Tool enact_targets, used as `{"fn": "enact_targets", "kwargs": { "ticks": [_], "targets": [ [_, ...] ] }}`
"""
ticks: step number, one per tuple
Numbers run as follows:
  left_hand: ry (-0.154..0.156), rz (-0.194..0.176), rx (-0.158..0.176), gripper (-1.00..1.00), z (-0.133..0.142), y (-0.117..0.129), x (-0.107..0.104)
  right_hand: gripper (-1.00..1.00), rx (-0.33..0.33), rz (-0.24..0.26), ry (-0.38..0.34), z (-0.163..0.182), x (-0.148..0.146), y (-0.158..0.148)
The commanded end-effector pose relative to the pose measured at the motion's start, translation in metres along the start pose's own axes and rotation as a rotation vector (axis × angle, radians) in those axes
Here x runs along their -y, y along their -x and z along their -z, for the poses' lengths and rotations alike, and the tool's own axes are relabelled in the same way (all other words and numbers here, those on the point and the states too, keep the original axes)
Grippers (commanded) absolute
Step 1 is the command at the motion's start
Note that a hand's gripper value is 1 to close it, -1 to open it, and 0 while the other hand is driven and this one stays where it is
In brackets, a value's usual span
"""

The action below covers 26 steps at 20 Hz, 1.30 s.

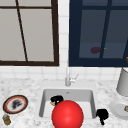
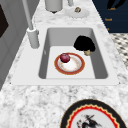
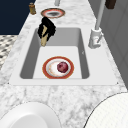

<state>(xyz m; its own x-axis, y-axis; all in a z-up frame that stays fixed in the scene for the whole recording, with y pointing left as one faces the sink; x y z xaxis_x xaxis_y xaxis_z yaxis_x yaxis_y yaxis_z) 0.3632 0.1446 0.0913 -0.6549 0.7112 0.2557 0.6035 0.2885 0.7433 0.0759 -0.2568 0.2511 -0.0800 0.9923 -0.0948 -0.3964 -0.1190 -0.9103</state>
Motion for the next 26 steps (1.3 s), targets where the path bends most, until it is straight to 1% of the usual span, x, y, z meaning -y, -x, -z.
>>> {"fn": "enact_targets", "kwargs": {
  "ticks": [1, 6, 7, 9, 11, 13, 14, 15, 17, 19, 20, 21, 23, 24, 26],
  "targets": [
    [-0.031, -0.027, -0.014, 1.00, 0.002, 0.030, 0.029, 0.00, 0.000, 0.000, 0.000, 0.000, 0.000, 0.000],
    [-0.033, -0.028, -0.016, 1.00, 0.003, 0.071, 0.067, 0.00, 0.000, 0.000, 0.000, 0.000, 0.000, 0.000],
    [-0.033, -0.026, -0.019, 1.00, 0.003, 0.080, 0.075, 0.00, 0.000, 0.000, 0.000, 0.000, 0.000, 0.000],
    [-0.022, -0.008, -0.021, 1.00, 0.000, 0.098, 0.091, 0.00, 0.000, 0.000, 0.000, 0.000, 0.000, 0.000],
    [-0.011, 0.011, -0.009, 1.00, -0.006, 0.113, 0.103, 0.00, 0.000, 0.000, 0.000, 0.000, 0.000, 0.000],
    [-0.014, 0.006, 0.012, 1.00, -0.017, 0.120, 0.113, 0.00, 0.000, 0.000, 0.000, 0.000, 0.000, 0.000],
    [-0.023, 0.012, 0.021, 1.00, -0.024, 0.119, 0.119, 0.00, 0.000, 0.000, 0.000, 0.000, 0.000, 0.000],
    [-0.030, 0.017, 0.028, 1.00, -0.031, 0.122, 0.123, 0.00, 0.000, 0.000, 0.000, 0.000, 0.000, 0.000],
    [-0.032, 0.014, 0.038, 1.00, -0.043, 0.127, 0.132, 0.00, 0.000, 0.000, 0.000, 0.000, 0.000, 0.000],
    [-0.025, 0.000, 0.053, 1.00, -0.060, 0.133, 0.136, 0.00, 0.000, 0.000, 0.000, 0.000, 0.000, 0.000],
    [-0.029, 0.002, 0.056, 1.00, -0.067, 0.135, 0.139, 0.00, 0.000, 0.000, 0.000, 0.000, 0.000, 0.000],
    [-0.025, -0.004, 0.050, 1.00, -0.072, 0.141, 0.139, 0.00, 0.000, 0.000, 0.000, 0.000, 0.000, 0.000],
    [-0.025, -0.001, 0.039, 1.00, -0.082, 0.152, 0.144, 0.00, 0.000, 0.000, 0.000, 0.000, 0.000, 0.000],
    [-0.023, 0.000, 0.037, 1.00, -0.089, 0.157, 0.143, 0.00, 0.000, 0.000, 0.000, 0.000, 0.000, 0.000],
    [-0.023, 0.005, 0.079, 1.00, -0.093, 0.159, 0.137, 0.00, 0.000, 0.000, 0.000, 0.000, 0.000, 0.000]
  ]
}}
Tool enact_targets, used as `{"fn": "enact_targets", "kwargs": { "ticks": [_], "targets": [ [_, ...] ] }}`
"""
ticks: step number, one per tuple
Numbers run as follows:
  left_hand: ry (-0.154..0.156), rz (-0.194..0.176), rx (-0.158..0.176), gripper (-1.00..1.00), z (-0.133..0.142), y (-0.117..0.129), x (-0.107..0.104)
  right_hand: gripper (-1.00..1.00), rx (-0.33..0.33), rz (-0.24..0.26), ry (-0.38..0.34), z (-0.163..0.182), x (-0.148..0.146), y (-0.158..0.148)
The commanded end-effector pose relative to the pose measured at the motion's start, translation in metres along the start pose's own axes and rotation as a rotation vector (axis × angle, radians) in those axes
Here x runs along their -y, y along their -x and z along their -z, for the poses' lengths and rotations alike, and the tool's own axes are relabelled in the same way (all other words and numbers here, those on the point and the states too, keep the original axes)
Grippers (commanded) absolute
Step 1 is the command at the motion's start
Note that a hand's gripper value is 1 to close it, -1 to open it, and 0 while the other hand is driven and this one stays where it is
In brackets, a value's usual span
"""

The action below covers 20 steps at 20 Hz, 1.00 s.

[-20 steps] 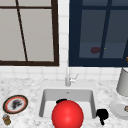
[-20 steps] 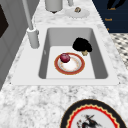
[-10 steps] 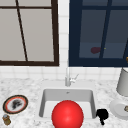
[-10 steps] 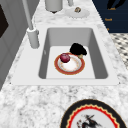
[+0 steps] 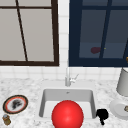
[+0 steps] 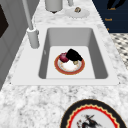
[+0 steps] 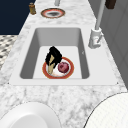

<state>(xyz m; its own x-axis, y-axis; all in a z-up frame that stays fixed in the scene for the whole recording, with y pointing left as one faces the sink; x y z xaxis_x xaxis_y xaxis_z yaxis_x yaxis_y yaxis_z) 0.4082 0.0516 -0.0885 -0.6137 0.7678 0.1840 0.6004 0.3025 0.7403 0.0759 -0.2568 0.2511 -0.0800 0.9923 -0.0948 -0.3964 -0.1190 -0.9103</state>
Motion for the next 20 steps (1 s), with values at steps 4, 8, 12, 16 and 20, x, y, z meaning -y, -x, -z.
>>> {"fn": "enact_targets", "kwargs": {
  "ticks": [4, 8, 12, 16, 20],
  "targets": [
    [-0.020, 0.032, 0.141, 1.00, -0.037, 0.023, 0.004, 0.00, 0.000, 0.000, 0.000, 0.000, 0.000, 0.000],
    [-0.021, 0.102, 0.285, 1.00, -0.045, 0.009, 0.016, 0.00, 0.000, 0.000, 0.000, 0.000, 0.000, 0.000],
    [-0.076, 0.092, 0.291, 1.00, -0.043, -0.006, 0.023, 0.00, 0.000, 0.000, 0.000, 0.000, 0.000, 0.000],
    [-0.031, 0.123, 0.353, 1.00, -0.044, -0.006, 0.022, 0.00, 0.000, 0.000, 0.000, 0.000, 0.000, 0.000],
    [-0.017, 0.110, 0.366, -1.00, -0.028, -0.009, 0.003, 0.00, 0.000, 0.000, 0.000, 0.000, 0.000, 0.000]
  ]
}}
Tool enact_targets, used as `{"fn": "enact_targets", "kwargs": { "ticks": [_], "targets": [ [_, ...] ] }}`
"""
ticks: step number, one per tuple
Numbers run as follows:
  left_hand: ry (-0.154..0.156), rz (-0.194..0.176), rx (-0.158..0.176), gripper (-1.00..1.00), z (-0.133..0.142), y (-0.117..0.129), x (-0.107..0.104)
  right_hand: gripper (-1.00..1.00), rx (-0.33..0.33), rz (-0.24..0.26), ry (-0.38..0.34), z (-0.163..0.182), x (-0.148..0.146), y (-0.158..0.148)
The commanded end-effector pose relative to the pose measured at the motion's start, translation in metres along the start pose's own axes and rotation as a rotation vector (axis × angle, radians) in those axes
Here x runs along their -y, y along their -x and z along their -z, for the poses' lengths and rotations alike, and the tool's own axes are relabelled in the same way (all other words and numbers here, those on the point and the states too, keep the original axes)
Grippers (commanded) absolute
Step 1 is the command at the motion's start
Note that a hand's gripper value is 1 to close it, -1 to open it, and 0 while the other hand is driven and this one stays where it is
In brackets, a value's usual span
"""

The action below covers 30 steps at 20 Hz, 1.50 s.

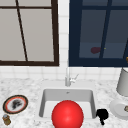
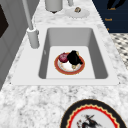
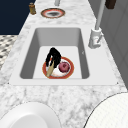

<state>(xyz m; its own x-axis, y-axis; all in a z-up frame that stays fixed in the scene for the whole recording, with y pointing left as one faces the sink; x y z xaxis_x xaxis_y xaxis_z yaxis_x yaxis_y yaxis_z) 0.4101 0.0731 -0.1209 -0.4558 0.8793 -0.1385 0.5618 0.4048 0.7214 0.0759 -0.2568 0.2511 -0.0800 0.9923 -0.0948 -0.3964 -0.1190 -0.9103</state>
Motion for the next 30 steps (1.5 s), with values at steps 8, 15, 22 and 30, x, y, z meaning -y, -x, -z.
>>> {"fn": "enact_targets", "kwargs": {
  "ticks": [8, 15, 22, 30],
  "targets": [
    [0.068, -0.089, 0.005, -1.00, 0.026, -0.022, -0.049, 0.00, 0.000, 0.000, 0.000, 0.000, 0.000, 0.000],
    [0.095, -0.111, 0.010, -1.00, 0.044, -0.056, -0.079, 0.00, 0.000, 0.000, 0.000, 0.000, 0.000, 0.000],
    [0.088, -0.149, -0.051, -1.00, 0.051, -0.082, -0.108, 0.00, 0.000, 0.000, 0.000, 0.000, 0.000, 0.000],
    [0.082, -0.177, -0.097, -1.00, 0.052, -0.111, -0.140, 0.00, 0.000, 0.000, 0.000, 0.000, 0.000, 0.000]
  ]
}}
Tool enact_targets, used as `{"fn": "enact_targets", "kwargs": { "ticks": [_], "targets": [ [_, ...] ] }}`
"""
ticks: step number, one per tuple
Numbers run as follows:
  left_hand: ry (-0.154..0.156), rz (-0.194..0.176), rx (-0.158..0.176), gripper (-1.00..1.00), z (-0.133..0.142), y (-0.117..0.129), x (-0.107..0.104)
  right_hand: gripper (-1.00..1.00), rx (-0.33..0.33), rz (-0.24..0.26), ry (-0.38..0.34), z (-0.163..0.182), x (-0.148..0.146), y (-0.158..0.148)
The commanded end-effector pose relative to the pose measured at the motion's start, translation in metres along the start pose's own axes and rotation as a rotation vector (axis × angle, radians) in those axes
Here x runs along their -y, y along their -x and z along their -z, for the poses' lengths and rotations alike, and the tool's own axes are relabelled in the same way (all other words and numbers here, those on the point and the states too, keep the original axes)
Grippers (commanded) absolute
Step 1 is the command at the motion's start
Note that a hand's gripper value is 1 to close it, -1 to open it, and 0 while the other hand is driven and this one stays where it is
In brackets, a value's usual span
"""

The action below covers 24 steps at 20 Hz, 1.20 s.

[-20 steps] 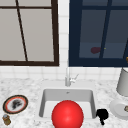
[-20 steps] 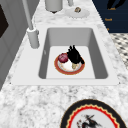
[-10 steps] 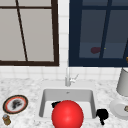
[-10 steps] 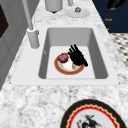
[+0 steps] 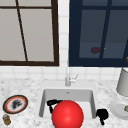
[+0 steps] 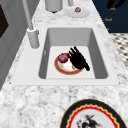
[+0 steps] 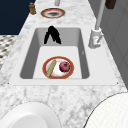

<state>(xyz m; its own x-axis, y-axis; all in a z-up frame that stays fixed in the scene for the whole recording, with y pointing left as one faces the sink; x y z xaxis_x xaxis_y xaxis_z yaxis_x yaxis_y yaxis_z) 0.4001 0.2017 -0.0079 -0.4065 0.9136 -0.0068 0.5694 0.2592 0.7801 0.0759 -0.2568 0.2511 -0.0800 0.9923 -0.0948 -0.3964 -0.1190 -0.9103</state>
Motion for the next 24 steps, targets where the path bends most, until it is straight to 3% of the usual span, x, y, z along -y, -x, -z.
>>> {"fn": "enact_targets", "kwargs": {
  "ticks": [1, 5, 8, 10, 12, 20, 24],
  "targets": [
    [-0.007, -0.039, -0.062, -1.00, 0.001, -0.014, -0.016, 0.00, 0.000, 0.000, 0.000, 0.000, 0.000, 0.000],
    [-0.016, -0.031, -0.065, -1.00, 0.014, -0.025, -0.039, 0.00, 0.000, 0.000, 0.000, 0.000, 0.000, 0.000],
    [0.008, -0.037, -0.061, -1.00, 0.026, -0.030, -0.055, 0.00, 0.000, 0.000, 0.000, 0.000, 0.000, 0.000],
    [0.014, -0.033, -0.075, -1.00, 0.033, -0.033, -0.063, 0.00, 0.000, 0.000, 0.000, 0.000, 0.000, 0.000],
    [-0.020, -0.023, -0.105, -1.00, 0.032, -0.035, -0.069, 0.00, 0.000, 0.000, 0.000, 0.000, 0.000, 0.000],
    [-0.012, -0.022, -0.152, -1.00, 0.036, -0.034, -0.100, 0.00, 0.000, 0.000, 0.000, 0.000, 0.000, 0.000],
    [0.007, -0.019, -0.178, -1.00, 0.038, -0.033, -0.110, 0.00, 0.000, 0.000, 0.000, 0.000, 0.000, 0.000]
  ]
}}
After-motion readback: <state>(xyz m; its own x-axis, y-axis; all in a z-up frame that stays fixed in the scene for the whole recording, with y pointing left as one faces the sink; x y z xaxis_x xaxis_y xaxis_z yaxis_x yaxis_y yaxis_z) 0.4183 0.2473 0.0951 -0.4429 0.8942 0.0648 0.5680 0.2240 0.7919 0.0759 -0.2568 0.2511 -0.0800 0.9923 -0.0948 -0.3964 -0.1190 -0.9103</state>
